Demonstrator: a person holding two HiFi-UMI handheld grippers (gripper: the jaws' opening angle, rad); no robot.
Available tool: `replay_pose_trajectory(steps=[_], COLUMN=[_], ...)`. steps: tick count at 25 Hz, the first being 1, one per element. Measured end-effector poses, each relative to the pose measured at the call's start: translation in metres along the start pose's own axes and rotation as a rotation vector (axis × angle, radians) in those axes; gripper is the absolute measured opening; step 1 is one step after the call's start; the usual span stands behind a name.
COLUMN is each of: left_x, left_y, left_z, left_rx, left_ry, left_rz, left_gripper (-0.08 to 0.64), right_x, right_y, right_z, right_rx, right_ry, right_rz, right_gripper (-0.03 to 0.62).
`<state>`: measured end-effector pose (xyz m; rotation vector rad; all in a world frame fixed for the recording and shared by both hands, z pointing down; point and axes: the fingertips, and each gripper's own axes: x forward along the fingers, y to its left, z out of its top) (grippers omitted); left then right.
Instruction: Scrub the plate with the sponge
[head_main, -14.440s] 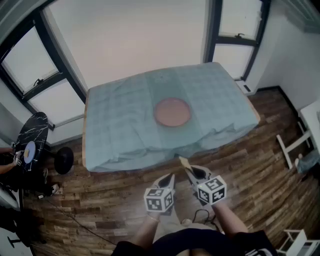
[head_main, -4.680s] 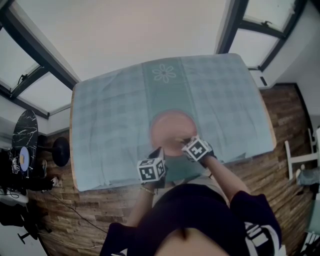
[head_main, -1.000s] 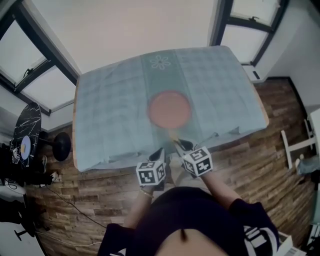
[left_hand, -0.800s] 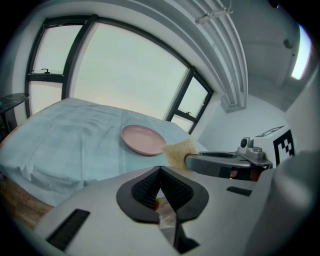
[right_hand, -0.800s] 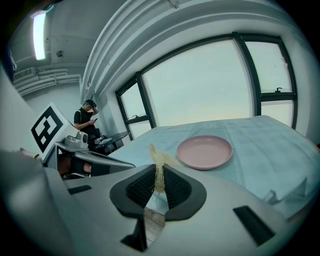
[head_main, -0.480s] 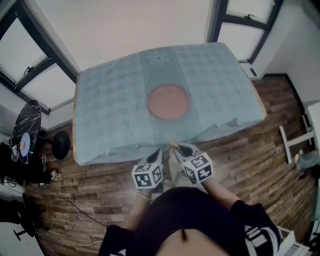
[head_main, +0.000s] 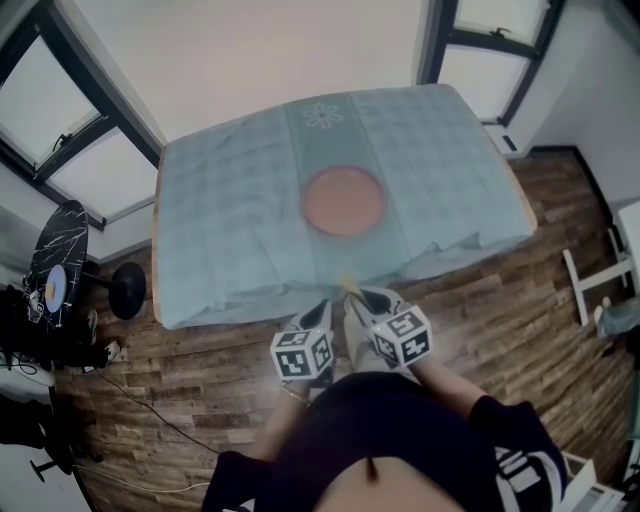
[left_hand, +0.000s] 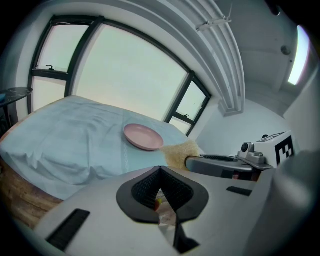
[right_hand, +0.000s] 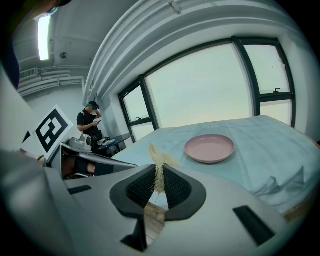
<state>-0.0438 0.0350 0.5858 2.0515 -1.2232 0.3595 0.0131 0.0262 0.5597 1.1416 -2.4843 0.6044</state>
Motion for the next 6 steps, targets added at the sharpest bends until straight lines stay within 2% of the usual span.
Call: replay_pose_trajectory(steps=[6], left_x=[-0.0025], left_y=[0.0005], left_z=[0.0001], left_rx=[0.021], left_ry=[0.006], left_rz=[-0.010], left_gripper=[0.009], right_x=[0.0022], right_y=[0.0034], right_z=[-0.0029], right_rx=[0.001], right_ry=[-0.012], right_rz=[-0.006], right_gripper=[0.038])
